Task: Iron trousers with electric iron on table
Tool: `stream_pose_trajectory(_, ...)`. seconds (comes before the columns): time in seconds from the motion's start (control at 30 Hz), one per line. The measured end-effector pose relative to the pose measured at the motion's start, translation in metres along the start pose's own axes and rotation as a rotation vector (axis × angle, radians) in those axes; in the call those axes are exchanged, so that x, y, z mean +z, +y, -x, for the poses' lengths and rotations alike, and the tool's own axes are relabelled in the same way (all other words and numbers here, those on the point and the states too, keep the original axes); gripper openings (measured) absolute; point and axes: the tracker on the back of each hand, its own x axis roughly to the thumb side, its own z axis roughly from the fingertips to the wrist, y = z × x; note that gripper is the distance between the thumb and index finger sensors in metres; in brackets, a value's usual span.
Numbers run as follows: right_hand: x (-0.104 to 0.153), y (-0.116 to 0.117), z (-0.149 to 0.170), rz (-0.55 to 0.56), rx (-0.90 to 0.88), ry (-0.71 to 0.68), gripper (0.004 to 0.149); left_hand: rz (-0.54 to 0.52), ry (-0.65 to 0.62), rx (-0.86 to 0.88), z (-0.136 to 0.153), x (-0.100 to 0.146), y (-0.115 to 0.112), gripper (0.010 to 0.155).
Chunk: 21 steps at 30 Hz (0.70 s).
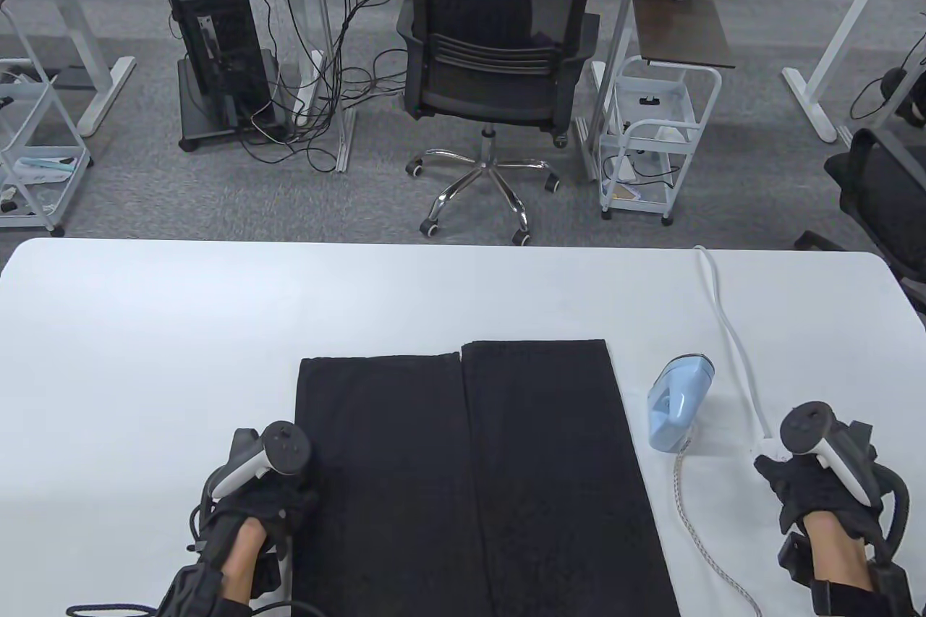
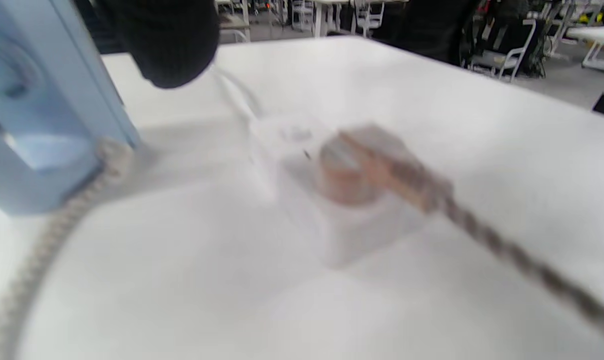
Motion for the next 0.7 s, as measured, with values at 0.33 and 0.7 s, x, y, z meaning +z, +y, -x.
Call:
stream_pose_trajectory(0.33,-0.022,0.042,0.005,-0.069,0.022,0.009,0.086,-0.008,-0.004,0.004,0.0,0.0,-0.001,0.084)
stream_pose_trajectory(0.7,-0.022,0.053,-0.002,0.057,0.128,-0.01,0.077,-0.004,-0.003,-0.001,0.0,0.0,-0.001,0.084)
